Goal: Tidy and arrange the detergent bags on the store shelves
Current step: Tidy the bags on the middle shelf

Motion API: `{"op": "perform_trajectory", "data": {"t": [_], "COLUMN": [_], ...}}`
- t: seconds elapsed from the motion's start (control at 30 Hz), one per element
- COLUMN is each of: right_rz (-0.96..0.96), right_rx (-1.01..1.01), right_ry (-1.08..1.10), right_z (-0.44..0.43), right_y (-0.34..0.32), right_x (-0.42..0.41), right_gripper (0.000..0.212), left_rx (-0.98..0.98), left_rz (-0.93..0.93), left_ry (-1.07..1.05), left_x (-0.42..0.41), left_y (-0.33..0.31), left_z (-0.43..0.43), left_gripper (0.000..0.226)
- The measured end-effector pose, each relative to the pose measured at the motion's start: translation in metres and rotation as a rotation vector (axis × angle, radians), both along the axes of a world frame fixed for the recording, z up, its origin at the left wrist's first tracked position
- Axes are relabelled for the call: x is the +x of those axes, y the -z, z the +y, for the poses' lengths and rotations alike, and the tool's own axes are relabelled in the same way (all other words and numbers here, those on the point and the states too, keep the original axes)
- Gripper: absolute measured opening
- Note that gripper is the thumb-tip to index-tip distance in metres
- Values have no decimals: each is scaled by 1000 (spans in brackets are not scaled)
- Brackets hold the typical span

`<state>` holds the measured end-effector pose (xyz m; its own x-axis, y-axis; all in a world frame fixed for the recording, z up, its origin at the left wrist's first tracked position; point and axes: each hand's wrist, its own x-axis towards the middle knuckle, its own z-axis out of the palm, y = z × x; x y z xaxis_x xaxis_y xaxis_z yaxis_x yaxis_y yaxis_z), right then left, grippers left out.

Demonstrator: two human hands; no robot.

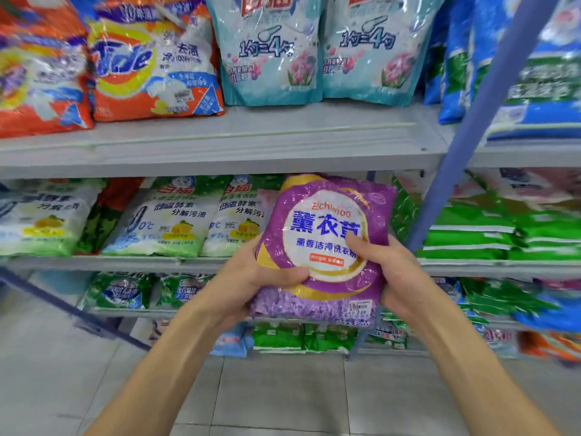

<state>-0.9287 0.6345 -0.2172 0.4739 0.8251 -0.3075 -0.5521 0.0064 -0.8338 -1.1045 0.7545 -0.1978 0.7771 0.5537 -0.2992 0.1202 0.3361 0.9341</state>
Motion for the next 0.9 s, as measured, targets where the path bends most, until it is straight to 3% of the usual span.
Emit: {"op": "perform_trajectory", "data": {"t": [0.13, 0.33, 0.47, 0.53, 0.63, 0.73, 0.9], "right_rz": [-28, -156, -199, -229, -287, -292, -297], "right_rx": [-14, 49, 75, 96, 106, 116, 155], "right_ry": [28, 155, 288, 333, 419, 477, 601], "right_z": [-51, -130, -188, -220, -270, -312, -371], "right_y": [-29, -88, -120, -134, -151, -164, -182], "right_x": [1, 19, 41, 53, 76, 98, 137], "right_gripper": [30, 53, 67, 60, 49, 71, 29], "left_rx": [-45, -10, -17, -17, -1, 5, 1], "left_rz": [-54, -200, -259, -280, -294, -301, -310], "left_ry": [-31, -85, -64, -34, 48, 135, 231], "left_x": [14, 54, 84, 99, 122, 146, 202], "left_y": [-37, -83, -111, -124, -140, -155, -181], "left_z": [-41, -112, -167, -196, -240, -276, -326], "left_gripper": [41, 20, 27, 38, 34, 31, 38]}}
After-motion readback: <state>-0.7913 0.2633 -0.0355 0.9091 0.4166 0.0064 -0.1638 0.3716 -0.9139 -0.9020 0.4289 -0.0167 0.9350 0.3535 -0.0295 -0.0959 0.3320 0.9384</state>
